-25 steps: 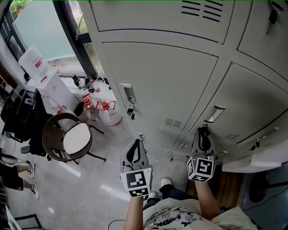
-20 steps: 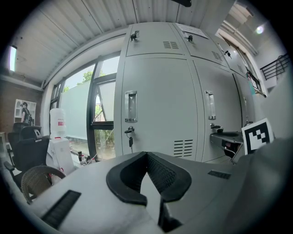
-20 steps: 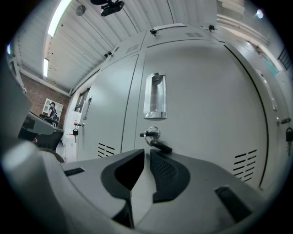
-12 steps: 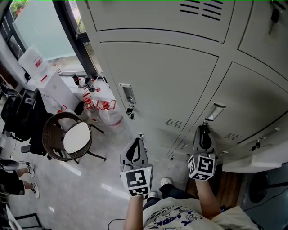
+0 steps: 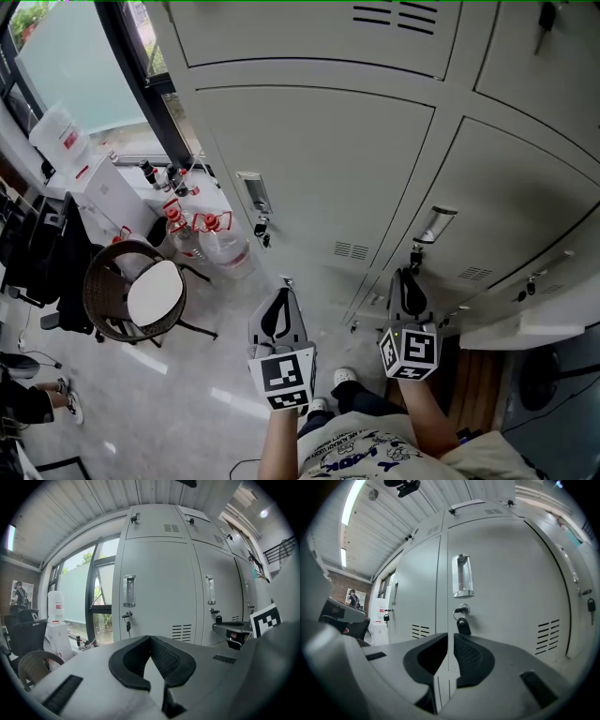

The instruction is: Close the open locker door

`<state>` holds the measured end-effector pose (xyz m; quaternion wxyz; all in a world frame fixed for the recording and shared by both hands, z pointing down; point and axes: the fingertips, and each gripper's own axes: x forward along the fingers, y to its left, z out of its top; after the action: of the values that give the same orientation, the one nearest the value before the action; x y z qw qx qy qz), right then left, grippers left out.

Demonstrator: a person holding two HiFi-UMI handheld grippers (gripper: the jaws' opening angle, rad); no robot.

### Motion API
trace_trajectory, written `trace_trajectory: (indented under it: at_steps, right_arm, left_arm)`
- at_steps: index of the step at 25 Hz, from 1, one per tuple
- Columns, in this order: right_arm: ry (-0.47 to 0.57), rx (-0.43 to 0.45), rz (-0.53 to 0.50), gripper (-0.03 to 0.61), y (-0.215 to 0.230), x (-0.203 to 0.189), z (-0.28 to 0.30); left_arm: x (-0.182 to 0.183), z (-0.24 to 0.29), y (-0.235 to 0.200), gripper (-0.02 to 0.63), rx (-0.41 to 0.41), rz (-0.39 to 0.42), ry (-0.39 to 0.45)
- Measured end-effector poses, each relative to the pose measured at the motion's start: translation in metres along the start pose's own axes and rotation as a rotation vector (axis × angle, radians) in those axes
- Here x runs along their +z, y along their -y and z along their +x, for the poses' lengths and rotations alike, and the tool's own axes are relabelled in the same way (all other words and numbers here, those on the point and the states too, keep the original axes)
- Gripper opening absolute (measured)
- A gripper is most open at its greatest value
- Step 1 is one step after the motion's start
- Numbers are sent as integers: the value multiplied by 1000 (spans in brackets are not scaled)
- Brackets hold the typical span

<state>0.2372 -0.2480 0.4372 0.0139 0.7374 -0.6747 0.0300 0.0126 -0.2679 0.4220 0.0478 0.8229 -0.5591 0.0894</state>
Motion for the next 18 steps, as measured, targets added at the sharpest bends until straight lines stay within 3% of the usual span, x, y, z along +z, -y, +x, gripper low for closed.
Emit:
trace_trajectory:
  at_steps: [6, 18]
  right_arm:
    - [9, 43, -5, 35, -22, 2, -25]
    - [71, 20, -33, -3, -33, 33, -70]
  left_arm:
    - [1, -9, 12, 5, -50, 5, 10]
    - [12, -41, 10, 5, -91, 16, 51]
